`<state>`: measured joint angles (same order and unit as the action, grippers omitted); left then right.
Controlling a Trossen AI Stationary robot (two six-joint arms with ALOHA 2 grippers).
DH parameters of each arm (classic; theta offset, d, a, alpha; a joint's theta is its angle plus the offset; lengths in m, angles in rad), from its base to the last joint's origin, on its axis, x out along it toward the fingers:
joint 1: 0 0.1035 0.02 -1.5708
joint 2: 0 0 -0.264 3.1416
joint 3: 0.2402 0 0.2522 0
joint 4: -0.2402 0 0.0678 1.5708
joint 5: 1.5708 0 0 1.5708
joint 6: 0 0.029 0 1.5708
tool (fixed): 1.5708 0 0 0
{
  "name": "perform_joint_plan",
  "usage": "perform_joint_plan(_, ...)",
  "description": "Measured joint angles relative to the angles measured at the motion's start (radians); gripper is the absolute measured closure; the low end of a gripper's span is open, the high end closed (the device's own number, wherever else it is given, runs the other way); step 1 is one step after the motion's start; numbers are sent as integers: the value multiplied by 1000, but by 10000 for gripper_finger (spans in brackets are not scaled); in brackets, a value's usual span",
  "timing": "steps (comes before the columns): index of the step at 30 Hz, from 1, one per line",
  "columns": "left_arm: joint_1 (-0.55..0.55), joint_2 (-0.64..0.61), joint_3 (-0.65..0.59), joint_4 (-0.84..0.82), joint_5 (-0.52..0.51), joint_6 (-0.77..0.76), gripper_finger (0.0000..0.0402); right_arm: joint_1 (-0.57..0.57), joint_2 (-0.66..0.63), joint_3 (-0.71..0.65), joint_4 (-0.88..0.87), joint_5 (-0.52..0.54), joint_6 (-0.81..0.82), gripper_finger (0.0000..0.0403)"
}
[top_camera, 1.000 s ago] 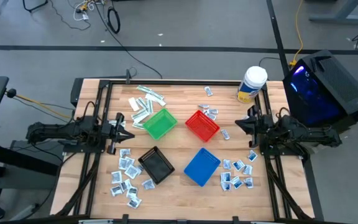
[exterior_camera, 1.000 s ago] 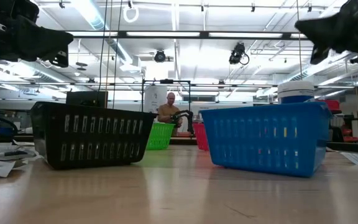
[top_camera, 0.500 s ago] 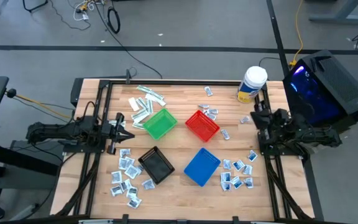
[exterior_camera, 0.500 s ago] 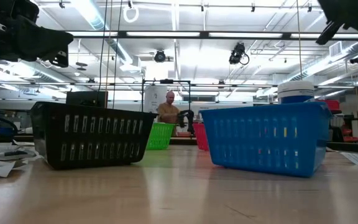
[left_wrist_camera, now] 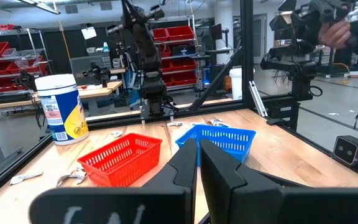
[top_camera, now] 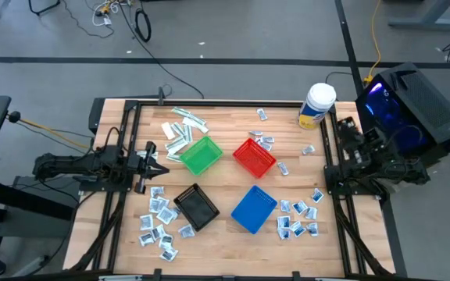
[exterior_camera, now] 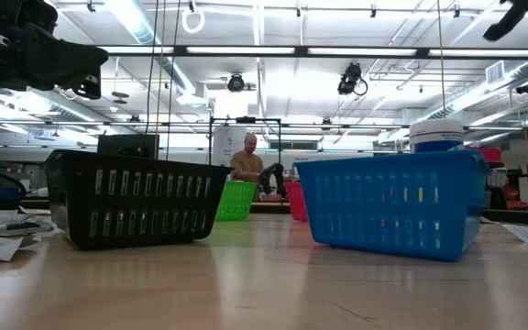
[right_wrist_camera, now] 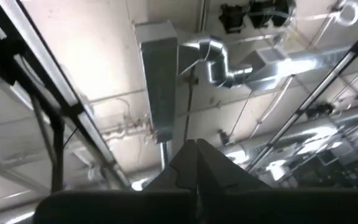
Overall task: Pick & Place First Aid Supplies
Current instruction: Put the orange ointment pack into the red bin
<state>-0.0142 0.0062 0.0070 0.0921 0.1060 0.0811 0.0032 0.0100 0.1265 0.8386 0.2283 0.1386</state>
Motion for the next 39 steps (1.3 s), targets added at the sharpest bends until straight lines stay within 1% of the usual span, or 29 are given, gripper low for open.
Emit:
perform_joint_plan(7, 0, 0, 0, 0, 0, 0, 376, 0, 56, 180, -28, 1, -21, 397)
perform_joint_plan(12, 0, 0, 0, 0, 0, 0, 376, 0, 134, 361, -170, 1, -53, 397)
perform_joint_plan(17, 0, 0, 0, 0, 0, 0, 376, 0, 242, 549, -267, 62, -34, 397)
perform_joint_plan(20, 0, 0, 0, 0, 0, 0, 376, 0, 303, 665, -314, 48, -62, 397)
perform_joint_plan(32, 0, 0, 0, 0, 0, 0, 376, 0, 565, 1139, -648, 44, -135, 397)
perform_joint_plan(36, 0, 0, 0, 0, 0, 0, 376, 0, 656, 1279, -696, 41, -135, 397)
perform_joint_plan(39, 0, 0, 0, 0, 0, 0, 376, 0, 719, 1371, -734, 4, -147, 397)
